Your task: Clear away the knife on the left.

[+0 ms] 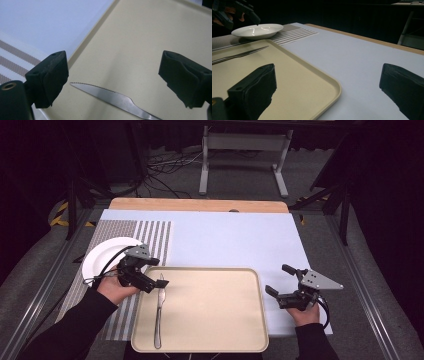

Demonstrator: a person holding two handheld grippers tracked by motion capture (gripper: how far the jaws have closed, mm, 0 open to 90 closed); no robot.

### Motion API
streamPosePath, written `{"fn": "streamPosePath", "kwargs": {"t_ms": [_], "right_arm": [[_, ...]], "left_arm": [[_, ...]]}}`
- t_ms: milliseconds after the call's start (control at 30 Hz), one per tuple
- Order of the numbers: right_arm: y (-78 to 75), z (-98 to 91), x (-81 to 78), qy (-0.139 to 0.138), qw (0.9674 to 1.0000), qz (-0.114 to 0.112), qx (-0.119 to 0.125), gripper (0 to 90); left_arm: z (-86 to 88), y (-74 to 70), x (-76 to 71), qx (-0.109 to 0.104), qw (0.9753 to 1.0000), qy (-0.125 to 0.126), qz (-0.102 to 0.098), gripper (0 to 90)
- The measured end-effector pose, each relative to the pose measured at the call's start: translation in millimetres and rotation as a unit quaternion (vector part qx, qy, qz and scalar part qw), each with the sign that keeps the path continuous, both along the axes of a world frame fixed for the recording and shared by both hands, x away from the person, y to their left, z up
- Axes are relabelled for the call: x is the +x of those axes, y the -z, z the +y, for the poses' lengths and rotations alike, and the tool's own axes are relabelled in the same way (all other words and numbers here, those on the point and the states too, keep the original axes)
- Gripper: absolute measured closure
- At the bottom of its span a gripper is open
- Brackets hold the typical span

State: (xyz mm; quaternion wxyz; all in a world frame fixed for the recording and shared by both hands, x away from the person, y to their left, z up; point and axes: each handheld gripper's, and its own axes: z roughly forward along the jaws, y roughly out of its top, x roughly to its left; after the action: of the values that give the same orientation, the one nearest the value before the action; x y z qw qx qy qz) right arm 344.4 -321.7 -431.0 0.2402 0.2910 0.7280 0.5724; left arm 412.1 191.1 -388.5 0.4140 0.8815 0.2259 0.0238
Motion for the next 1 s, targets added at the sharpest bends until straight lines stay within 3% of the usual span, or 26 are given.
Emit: {"fn": "streamPosePath", "kwargs": {"t_ms": [167, 233, 367, 400, 467, 500, 600, 633, 667, 700, 800, 833, 900, 1000], "right_arm": [[0.0, 0.3, 0.1, 0.000, 1.0000, 0.000, -0.001, 1.6], [0.1, 0.3, 0.1, -0.001, 1.0000, 0.000, 0.000, 1.6], [0.0, 0.3, 0.0, -0.001, 1.0000, 0.000, -0.002, 1.6], [0.0, 0.2, -0.2, 0.000, 1.0000, 0.000, -0.001, 1.6], [0.0, 0.1, -0.2, -0.001, 1.0000, 0.001, -0.001, 1.6], [0.0, 0.1, -0.2, -0.001, 1.0000, 0.001, -0.001, 1.6], [0.1, 0.5, 0.0, -0.001, 1.0000, 0.001, -0.002, 1.6], [0.1, 0.5, -0.1, -0.001, 1.0000, 0.001, -0.002, 1.6], [0.0, 0.5, -0.1, -0.001, 1.0000, 0.001, -0.001, 1.6], [0.0, 0.5, -0.1, -0.001, 1.0000, 0.001, -0.001, 1.6], [0.0, 0.5, -0.1, -0.001, 1.0000, 0.001, -0.002, 1.6], [0.1, 0.5, -0.1, -0.001, 1.0000, 0.001, -0.002, 1.6], [0.2, 0.5, 0.0, -0.001, 1.0000, 0.000, -0.001, 1.6], [0.1, 0.4, -0.1, -0.001, 1.0000, 0.001, -0.002, 1.6]], "left_arm": [[20.5, -3.7, -9.1, -0.046, 0.9983, -0.019, -0.030, 4.9], [25.2, -4.8, -11.7, -0.055, 0.9975, -0.019, -0.040, 4.4], [40.2, -6.2, -19.0, -0.089, 0.9938, -0.027, -0.062, 4.1], [40.2, -6.2, -19.0, -0.089, 0.9938, -0.027, -0.062, 3.9], [52.8, -4.4, -23.0, -0.120, 0.9898, -0.033, -0.070, 3.8], [52.8, -4.4, -23.0, -0.120, 0.9898, -0.033, -0.070, 3.2], [63.9, -2.4, -27.3, -0.141, 0.9849, -0.043, -0.091, 3.0], [69.6, -1.5, -29.4, -0.153, 0.9817, -0.049, -0.102, 2.7], [72.8, -0.9, -30.9, -0.163, 0.9800, -0.051, -0.102, 2.4], [72.8, -0.9, -30.9, -0.163, 0.9800, -0.051, -0.102, 2.4], [83.1, 2.4, -35.0, -0.185, 0.9755, -0.055, -0.106, 2.6], [85.0, 3.4, -36.3, -0.184, 0.9752, -0.059, -0.108, 2.7], [90.7, 6.1, -40.5, -0.186, 0.9724, -0.067, -0.124, 3.7], [100.2, 9.9, -44.3, -0.199, 0.9684, -0.074, -0.131, 3.7]]}}
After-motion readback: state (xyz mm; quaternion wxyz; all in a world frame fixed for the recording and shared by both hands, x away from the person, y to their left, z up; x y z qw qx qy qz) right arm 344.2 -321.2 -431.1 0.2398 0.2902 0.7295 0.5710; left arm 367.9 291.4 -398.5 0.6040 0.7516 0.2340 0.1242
